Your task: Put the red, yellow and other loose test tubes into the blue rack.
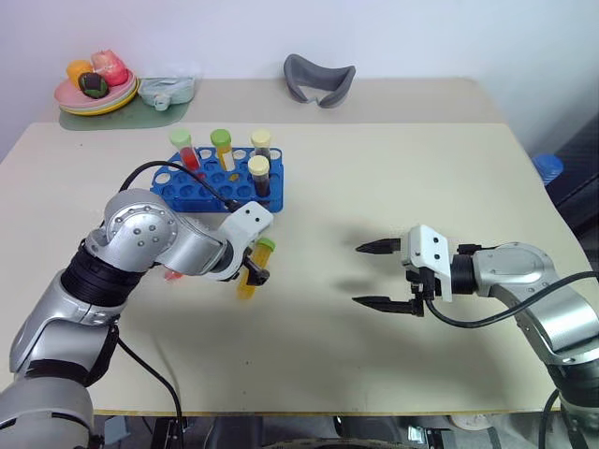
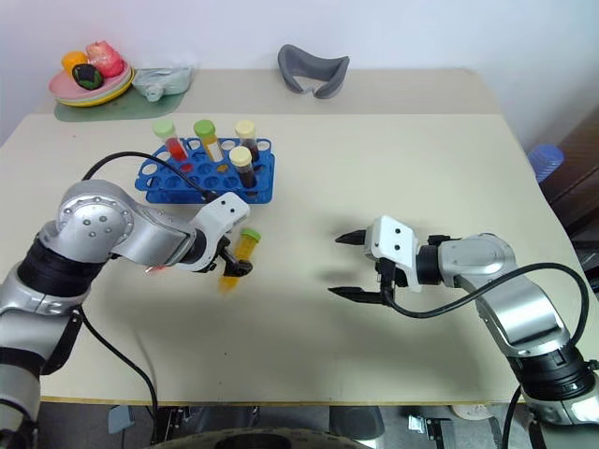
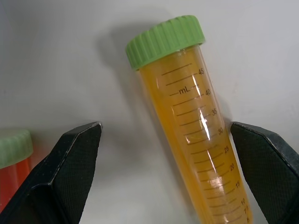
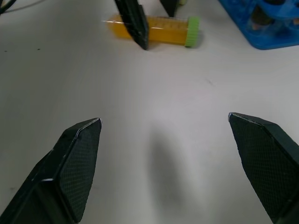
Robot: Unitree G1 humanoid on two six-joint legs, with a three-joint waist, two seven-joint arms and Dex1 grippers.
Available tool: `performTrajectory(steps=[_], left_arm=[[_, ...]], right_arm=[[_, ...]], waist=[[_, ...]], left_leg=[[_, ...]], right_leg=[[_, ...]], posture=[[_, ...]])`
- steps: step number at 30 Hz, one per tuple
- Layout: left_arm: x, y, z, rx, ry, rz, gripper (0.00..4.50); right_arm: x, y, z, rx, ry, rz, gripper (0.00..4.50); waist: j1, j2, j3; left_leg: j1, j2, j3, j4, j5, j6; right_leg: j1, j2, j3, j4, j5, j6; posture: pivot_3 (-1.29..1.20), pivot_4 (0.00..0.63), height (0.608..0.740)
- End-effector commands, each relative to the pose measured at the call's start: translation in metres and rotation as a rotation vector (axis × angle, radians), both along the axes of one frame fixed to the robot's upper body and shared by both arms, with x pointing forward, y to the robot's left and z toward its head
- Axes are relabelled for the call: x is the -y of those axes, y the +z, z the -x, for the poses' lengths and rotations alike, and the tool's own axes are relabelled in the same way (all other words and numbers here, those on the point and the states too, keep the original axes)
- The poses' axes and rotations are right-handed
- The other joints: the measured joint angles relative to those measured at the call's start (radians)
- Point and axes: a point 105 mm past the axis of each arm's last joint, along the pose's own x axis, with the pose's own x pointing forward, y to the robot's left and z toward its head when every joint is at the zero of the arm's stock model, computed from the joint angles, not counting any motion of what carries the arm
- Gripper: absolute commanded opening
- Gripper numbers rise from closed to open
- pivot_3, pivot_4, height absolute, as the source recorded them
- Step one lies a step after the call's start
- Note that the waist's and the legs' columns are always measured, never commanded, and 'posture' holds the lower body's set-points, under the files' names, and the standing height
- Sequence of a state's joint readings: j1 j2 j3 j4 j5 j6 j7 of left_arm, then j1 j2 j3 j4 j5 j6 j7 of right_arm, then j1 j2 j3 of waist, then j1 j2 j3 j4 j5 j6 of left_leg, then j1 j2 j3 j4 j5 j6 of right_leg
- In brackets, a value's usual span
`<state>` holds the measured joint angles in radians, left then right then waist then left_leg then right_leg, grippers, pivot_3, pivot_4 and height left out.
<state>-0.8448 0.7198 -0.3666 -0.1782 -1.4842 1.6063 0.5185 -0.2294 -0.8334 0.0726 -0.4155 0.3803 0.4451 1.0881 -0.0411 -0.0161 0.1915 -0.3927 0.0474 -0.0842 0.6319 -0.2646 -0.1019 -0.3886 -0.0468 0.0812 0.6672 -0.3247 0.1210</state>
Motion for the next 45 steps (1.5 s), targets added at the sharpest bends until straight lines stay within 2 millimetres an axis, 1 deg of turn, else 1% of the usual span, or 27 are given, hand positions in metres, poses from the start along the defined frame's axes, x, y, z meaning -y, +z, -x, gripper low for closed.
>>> performTrajectory(steps=[1, 4, 7, 10, 14, 32, 36, 40, 45], left_arm=[[-0.003, -0.005, 0.002, -0.029, 0.036, 0.007, 4.5], [-0.009, -0.008, 0.0, -0.028, 0.073, -0.015, 4.5], [-0.011, -0.007, 0.0, -0.023, 0.09, -0.019, 4.5], [-0.012, -0.005, 0.0, -0.012, 0.102, -0.025, 3.75], [-0.014, -0.004, 0.0, 0.0, 0.117, -0.035, 1.83], [-0.019, 0.002, -0.002, 0.032, 0.146, -0.081, 1.83], [-0.022, 0.003, -0.008, 0.027, 0.175, -0.073, 1.83], [-0.024, 0.007, -0.018, 0.029, 0.201, -0.071, 1.83], [-0.026, -0.001, -0.021, -0.013, 0.211, -0.063, 1.83]], right_arm=[[-0.007, 0.009, 0.006, 0.03, 0.031, -0.027, 4.43], [-0.007, 0.01, 0.005, 0.03, 0.036, -0.026, 4.43], [-0.008, 0.01, 0.005, 0.031, 0.041, -0.028, 4.43], [-0.009, 0.01, 0.005, 0.032, 0.044, -0.032, 4.5], [-0.011, 0.01, 0.006, 0.033, 0.046, -0.036, 4.5], [-0.014, 0.011, 0.006, 0.037, 0.047, -0.048, 4.5], [-0.014, 0.011, 0.005, 0.037, 0.048, -0.048, 4.5], [-0.014, 0.01, 0.006, 0.034, 0.047, -0.048, 4.5], [-0.015, 0.01, 0.007, 0.034, 0.044, -0.052, 4.5]], waist=[[0.0, 0.0, 0.0], [-0.001, 0.0, 0.0], [-0.003, 0.0, 0.0], [-0.003, 0.0, 0.0], [-0.001, 0.0, 0.0], [-0.002, 0.0, 0.0], [-0.002, 0.0, 0.0], [-0.001, 0.0, 0.0], [0.0, 0.001, -0.001]], left_leg=[[0.001, 0.0, 0.0, 0.0, 0.0, 0.0], [0.001, 0.0, 0.0, 0.001, 0.0, 0.0], [0.001, 0.0, 0.0, 0.001, 0.001, -0.001], [0.001, 0.0, 0.0, 0.001, 0.002, -0.003], [0.001, 0.0, 0.0, 0.0, 0.002, -0.004], [0.001, 0.0, 0.0, 0.001, 0.003, -0.005], [0.001, 0.0, 0.0, 0.001, 0.003, -0.005], [0.001, 0.0, 0.0, 0.001, 0.003, -0.005], [0.001, 0.0, 0.0, 0.001, 0.003, -0.005]], right_leg=[[0.001, 0.0, 0.0, 0.0, 0.0, 0.0], [0.001, 0.0, 0.0, 0.001, 0.0, 0.0], [0.001, 0.0, 0.0, 0.001, 0.0, 0.0], [0.0, 0.0, 0.0, 0.001, 0.0, 0.0], [0.0, 0.0, 0.0, 0.001, 0.0, 0.0], [0.0, 0.0, 0.0, 0.001, 0.0, 0.0], [0.0, 0.0, 0.0, 0.001, 0.0, 0.0], [0.0, 0.0, 0.0, 0.001, 0.0, 0.0], [0.001, 0.0, 0.0, 0.001, 0.0, 0.0]], posture=[[0.0, 0.15, 0.74], [0.0, 0.15, 0.74], [0.0, 0.15, 0.74], [0.0, 0.15, 0.74], [0.0, 0.15, 0.74], [0.0, 0.15, 0.74], [0.0, 0.15, 0.74], [0.0, 0.15, 0.74], [0.0, 0.15, 0.74]])
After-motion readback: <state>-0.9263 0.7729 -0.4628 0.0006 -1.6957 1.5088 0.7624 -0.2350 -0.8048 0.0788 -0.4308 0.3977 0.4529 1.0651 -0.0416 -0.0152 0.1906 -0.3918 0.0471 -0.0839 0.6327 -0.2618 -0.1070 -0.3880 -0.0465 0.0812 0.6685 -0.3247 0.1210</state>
